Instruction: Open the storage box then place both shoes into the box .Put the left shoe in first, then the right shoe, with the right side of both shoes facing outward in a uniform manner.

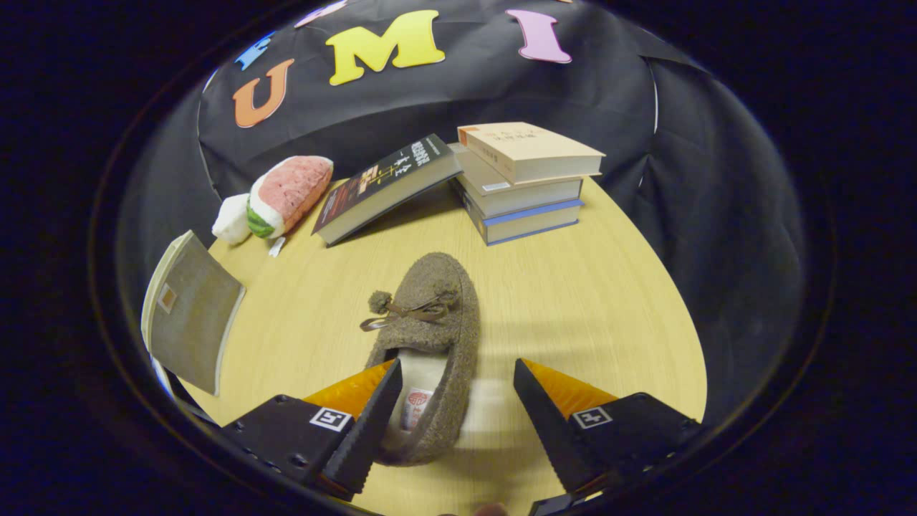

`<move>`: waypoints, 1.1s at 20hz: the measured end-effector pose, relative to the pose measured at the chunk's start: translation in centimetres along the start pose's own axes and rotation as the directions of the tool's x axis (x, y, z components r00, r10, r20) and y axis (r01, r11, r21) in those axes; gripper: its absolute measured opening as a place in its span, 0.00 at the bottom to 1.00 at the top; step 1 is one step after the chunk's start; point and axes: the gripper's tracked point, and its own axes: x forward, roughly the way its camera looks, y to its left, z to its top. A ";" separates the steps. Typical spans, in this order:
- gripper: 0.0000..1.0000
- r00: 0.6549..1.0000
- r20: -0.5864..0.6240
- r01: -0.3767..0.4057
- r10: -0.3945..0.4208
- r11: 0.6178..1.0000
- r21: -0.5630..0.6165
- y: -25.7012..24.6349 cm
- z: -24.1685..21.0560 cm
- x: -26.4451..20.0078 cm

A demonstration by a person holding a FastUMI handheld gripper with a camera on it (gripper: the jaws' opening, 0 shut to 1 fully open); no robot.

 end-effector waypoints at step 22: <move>0.00 0.992 -0.119 -0.004 0.047 0.942 0.336 3.3 0.1 -1.3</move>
